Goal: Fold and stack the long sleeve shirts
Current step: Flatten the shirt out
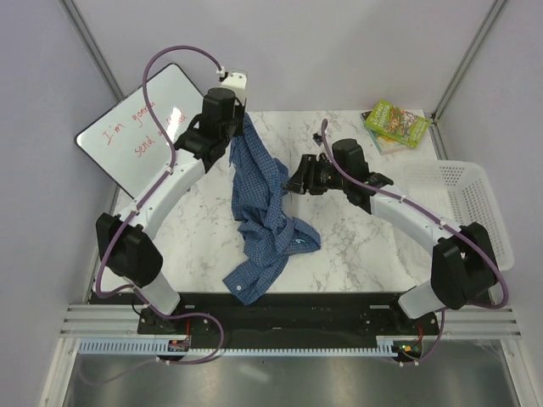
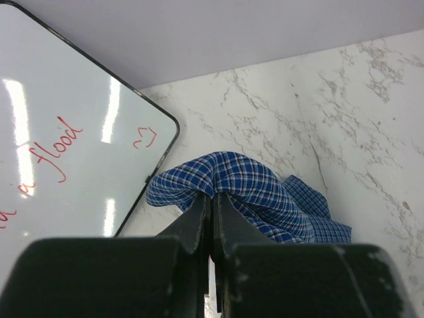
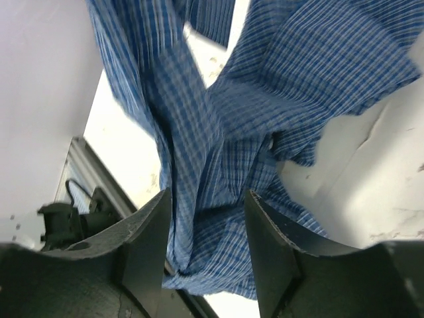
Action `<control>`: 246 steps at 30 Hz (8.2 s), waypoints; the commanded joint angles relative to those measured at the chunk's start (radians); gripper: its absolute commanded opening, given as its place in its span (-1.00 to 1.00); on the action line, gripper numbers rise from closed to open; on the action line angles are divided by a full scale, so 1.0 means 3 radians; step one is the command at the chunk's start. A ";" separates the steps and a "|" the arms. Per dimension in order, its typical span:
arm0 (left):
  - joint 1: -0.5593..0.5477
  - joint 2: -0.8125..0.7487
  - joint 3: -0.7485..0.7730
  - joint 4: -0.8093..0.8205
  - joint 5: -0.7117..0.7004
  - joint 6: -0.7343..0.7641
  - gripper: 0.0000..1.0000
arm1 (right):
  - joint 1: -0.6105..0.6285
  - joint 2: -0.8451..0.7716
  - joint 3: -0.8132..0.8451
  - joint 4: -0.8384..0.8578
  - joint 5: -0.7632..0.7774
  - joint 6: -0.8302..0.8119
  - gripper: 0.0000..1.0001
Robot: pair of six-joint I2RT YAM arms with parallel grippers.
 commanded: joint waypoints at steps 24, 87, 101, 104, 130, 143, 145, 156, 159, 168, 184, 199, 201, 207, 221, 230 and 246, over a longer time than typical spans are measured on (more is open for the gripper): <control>0.0233 -0.0228 0.0216 0.0215 -0.0206 0.0062 -0.96 | 0.1200 -0.0314 -0.0101 -0.0222 0.1359 -0.1407 -0.09; 0.0442 -0.1426 -0.1385 -0.0685 0.1385 -0.0105 -0.97 | 0.0110 -0.0979 -0.0724 -0.0550 0.1098 -0.2757 -1.00; 0.0432 -0.0745 -0.0648 -0.0762 0.1354 -0.0449 -0.96 | 0.0064 -0.0643 -0.0102 -0.0555 0.0143 -0.2926 0.27; 0.0427 -0.0796 -0.0643 -0.0777 0.1333 -0.0454 -0.96 | 0.0115 -0.0381 0.0154 -0.0488 0.0112 -0.2926 0.32; 0.0427 -0.1097 -0.0474 -0.1104 0.1205 -0.0383 -0.96 | 0.0530 0.0060 0.0661 -0.0243 0.1113 -0.2840 -1.00; -0.1398 -0.2105 -0.1666 -0.0961 0.3727 0.0445 0.19 | 0.0202 -0.1704 -0.0452 -0.0278 0.1247 -0.2229 -1.00; -0.1058 -0.2156 -0.1543 -0.1048 0.3547 0.0552 0.38 | 0.0202 -0.2046 -0.0641 -0.0400 0.0910 -0.2383 -1.00; 0.0626 -0.0360 -0.0635 -0.0982 0.3533 0.1988 0.69 | 0.0202 -0.2376 -0.0888 -0.1386 0.0015 -0.3476 -1.00; 0.0662 0.0240 -0.0033 -0.0992 0.3445 0.2133 0.62 | 0.0202 -0.2232 -0.0786 -0.1632 -0.0103 -0.3590 -1.00; 0.0596 0.2016 0.1432 -0.1318 0.2730 0.2184 0.58 | 0.0202 -0.2160 -0.0709 -0.1593 0.0101 -0.3591 -1.00; 0.0897 0.0847 -0.0094 -0.1509 0.3083 0.2301 -0.96 | -0.0247 -0.1221 -0.0142 -0.0688 0.0522 -0.3166 -1.00; 0.1240 -0.0648 -0.1652 -0.0368 0.2883 0.1953 -0.25 | -0.0672 -0.0913 -0.0003 -0.0774 -0.0093 -0.3662 -1.00; 0.1240 -0.0475 -0.1534 -0.0302 0.2816 0.2071 -0.23 | -0.0672 -0.0913 -0.0008 -0.0835 -0.0174 -0.3703 -1.00; 0.1169 -0.0111 -0.1476 -0.0031 0.2821 0.2734 -0.04 | -0.0672 -0.0933 -0.0034 -0.0882 -0.0170 -0.3723 -1.00; 0.0816 0.0232 -0.1931 0.0465 0.2551 0.3580 0.09 | -0.0672 -0.0846 0.0012 -0.0918 -0.0108 -0.3718 -1.00; 0.0790 0.0390 -0.2024 0.0777 0.2422 0.3472 0.11 | -0.0672 -0.0785 0.0027 -0.0912 -0.0098 -0.3698 -1.00; 0.0856 0.0181 -0.1865 0.1135 0.2295 0.2941 -0.97 | -0.0743 -0.0887 0.0068 -0.0545 0.0248 -0.3091 -1.00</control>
